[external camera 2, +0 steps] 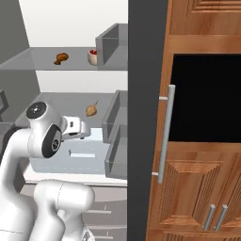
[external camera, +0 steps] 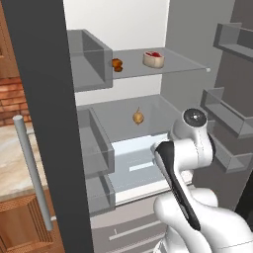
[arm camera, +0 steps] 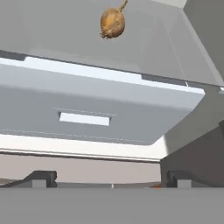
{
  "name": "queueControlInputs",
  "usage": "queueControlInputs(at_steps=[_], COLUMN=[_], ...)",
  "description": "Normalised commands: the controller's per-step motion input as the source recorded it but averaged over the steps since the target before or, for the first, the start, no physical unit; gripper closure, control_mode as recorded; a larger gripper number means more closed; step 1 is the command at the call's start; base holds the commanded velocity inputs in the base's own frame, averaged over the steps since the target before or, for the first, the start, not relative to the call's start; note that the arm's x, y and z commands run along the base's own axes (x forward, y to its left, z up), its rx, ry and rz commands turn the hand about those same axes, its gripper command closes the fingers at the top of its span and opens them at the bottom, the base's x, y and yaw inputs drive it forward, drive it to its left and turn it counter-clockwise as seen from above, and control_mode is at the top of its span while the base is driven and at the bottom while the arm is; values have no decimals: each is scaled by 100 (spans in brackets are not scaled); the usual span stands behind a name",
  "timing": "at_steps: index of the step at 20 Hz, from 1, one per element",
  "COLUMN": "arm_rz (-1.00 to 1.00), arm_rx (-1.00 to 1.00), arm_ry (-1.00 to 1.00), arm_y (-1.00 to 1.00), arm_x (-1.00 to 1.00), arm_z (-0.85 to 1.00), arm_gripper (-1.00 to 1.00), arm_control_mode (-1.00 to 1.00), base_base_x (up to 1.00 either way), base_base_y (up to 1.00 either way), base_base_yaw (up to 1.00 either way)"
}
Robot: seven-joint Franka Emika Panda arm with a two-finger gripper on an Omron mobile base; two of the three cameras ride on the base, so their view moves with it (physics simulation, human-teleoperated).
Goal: Gather the onion and eggplant from the fridge and place them on a tray on the dining counter. Then gather the chicken drumstick and steak from the fridge and place them on the other tray.
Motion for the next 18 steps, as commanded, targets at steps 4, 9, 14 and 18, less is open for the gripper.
queueControlInputs(at_steps=[4,9,14,18], arm_rz=[-6,0,-6,-15], arm_rx=[1,8,8,2], arm_ry=[-1,-4,-2,0], arm_y=[14,0,19,20], arm_x=[67,76,77,59], arm_z=[4,13,16,13], arm_gripper=[-100,-100,-100,-100], arm_control_mode=[-100,-100,-100,-100], base_base_x=[0,0,0,0], base_base_y=[0,0,0,0], base_base_yaw=[0,0,0,0])
